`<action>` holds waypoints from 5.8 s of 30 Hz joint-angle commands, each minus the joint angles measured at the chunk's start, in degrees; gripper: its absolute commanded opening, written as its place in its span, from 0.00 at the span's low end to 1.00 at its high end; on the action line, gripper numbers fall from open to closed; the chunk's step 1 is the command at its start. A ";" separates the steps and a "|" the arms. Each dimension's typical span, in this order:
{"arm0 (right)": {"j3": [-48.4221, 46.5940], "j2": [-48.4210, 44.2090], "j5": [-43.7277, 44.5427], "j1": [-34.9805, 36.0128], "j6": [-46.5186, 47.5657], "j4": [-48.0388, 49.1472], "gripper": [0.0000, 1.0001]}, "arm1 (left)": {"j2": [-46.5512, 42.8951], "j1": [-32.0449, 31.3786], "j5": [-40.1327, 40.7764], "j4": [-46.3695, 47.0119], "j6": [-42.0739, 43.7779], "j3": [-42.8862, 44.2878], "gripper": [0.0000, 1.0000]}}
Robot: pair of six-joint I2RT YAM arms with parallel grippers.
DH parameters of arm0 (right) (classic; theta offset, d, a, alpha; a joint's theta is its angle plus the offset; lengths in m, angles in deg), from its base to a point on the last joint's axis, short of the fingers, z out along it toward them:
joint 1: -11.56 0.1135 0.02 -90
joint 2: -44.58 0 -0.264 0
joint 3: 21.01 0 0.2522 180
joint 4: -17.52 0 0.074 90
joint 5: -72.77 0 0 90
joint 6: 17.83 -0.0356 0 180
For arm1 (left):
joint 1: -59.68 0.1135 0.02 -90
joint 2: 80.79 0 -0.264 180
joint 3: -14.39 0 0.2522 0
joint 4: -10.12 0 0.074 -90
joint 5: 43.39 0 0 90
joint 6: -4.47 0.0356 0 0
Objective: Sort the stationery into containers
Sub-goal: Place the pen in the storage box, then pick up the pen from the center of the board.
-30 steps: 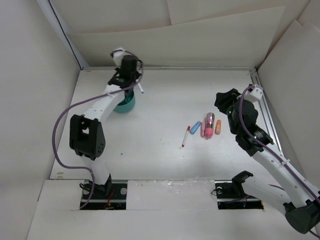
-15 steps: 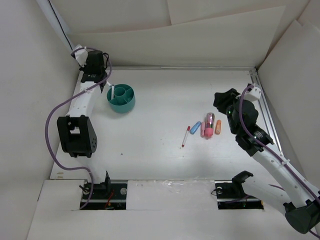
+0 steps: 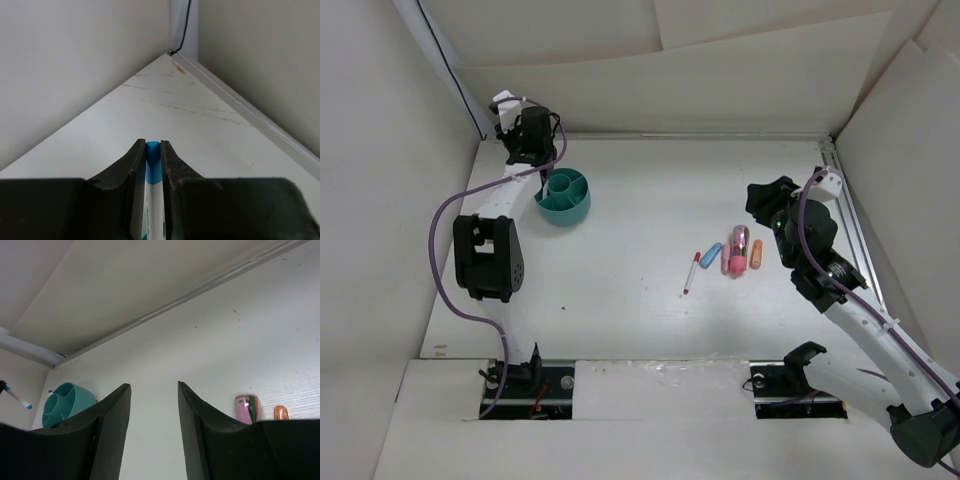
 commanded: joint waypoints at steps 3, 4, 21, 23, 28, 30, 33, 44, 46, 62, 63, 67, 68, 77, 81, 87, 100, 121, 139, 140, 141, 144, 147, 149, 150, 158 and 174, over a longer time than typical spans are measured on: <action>0.19 0.31 -1.00 -0.36 1.26 3.61 0.48 | 1.81 -0.13 8.19 6.42 7.62 0.97 0.00; 0.19 0.32 -1.00 -0.36 1.26 3.61 0.48 | 1.81 -0.65 9.07 7.56 8.76 0.19 0.00; 0.19 0.32 -1.53 -0.36 1.79 4.14 0.48 | 5.67 -7.43 18.49 29.90 28.72 -5.71 0.00; 0.19 0.32 -1.53 -0.36 1.79 4.14 0.48 | 6.20 -7.43 19.10 32.51 30.64 -5.71 0.00; 0.19 -0.21 -1.53 -0.36 1.79 4.14 0.48 | 8.32 -7.43 20.16 34.55 33.12 -5.71 0.00; 0.19 -0.21 -1.53 -0.36 1.79 4.14 0.48 | 8.93 -7.43 20.16 35.26 33.12 -5.71 0.00; 0.19 0.32 -1.53 -0.36 1.79 4.66 0.48 | 9.46 -7.43 20.16 36.66 34.78 -5.71 0.00; 0.19 0.32 -2.05 -0.36 1.79 4.66 0.48 | 11.74 -7.43 21.39 43.78 39.97 -6.94 0.00; 0.19 0.32 -2.05 -0.36 1.79 4.66 0.48 | 12.45 -7.43 21.39 44.83 40.50 -6.94 0.00; 0.19 0.85 -2.05 -0.36 1.79 4.66 0.48 | 13.77 -7.43 22.44 43.36 37.87 -6.94 0.05; 0.19 0.85 -2.05 -0.36 1.79 4.66 0.48 | 13.77 -7.43 22.44 42.65 37.17 -6.94 0.05; 0.19 0.85 -2.05 -0.36 1.79 4.66 0.48 | 13.15 -7.43 21.92 40.97 35.41 -6.94 0.08; 0.19 0.85 -2.05 -0.36 1.79 4.66 0.48 | 12.63 -7.43 21.92 40.97 35.40 -6.94 0.08; 0.19 0.85 -2.05 -0.36 1.79 4.66 0.48 | 10.25 -9.18 21.39 40.97 34.18 -8.87 0.15; 0.19 0.32 -2.05 -0.36 1.79 4.66 0.48 | 7.88 -10.23 21.39 40.44 32.77 -10.10 0.22; 0.19 0.32 -2.05 -0.36 1.79 4.66 0.48 | 4.19 -11.47 21.39 39.21 31.62 -11.33 0.30; 0.19 1.38 -0.30 -0.36 1.79 4.14 0.00 | -8.21 -19.37 -0.39 -7.47 1.60 6.48 0.14; -1.04 1.90 3.84 -1.42 -0.32 1.24 0.39 | 0.13 -51.27 -33.72 -15.00 -4.85 -10.10 0.25; -1.04 1.90 2.78 -1.42 -0.32 1.24 0.40 | 9.46 -51.28 -31.96 -16.33 -3.53 -4.65 0.21; -1.04 1.90 2.78 -1.42 -0.32 1.24 0.40 | 10.15 -51.28 -31.27 -16.33 -3.01 -3.96 0.21; -1.04 1.90 2.78 -1.42 -0.32 1.24 0.40 | 10.77 -51.28 -31.26 -16.33 -3.01 -3.95 0.21; -1.04 1.38 2.25 -1.42 -0.32 1.24 0.40 | 11.39 -51.28 -30.03 -16.95 -2.48 -2.82 0.21; -1.04 1.38 2.25 -1.42 -0.32 1.24 0.40 | 12.10 -51.28 -29.41 -16.95 -2.48 -2.02 0.21; -1.04 1.38 2.25 -1.42 -0.32 1.24 0.40 | 12.62 -51.28 -28.63 -17.57 -2.48 -1.23 0.21; -1.04 1.38 2.25 -1.42 -0.32 1.24 0.40 | 13.32 -51.28 -28.01 -17.57 -2.48 -0.70 0.21; -1.04 0.85 2.25 -1.42 -0.32 1.24 0.40 | 15.52 -51.28 -26.86 -18.62 -1.95 1.06 0.24; -1.04 0.85 1.73 -1.42 -0.32 1.24 0.40 | 11.23 -51.28 -22.66 -16.07 -3.97 -3.50 0.00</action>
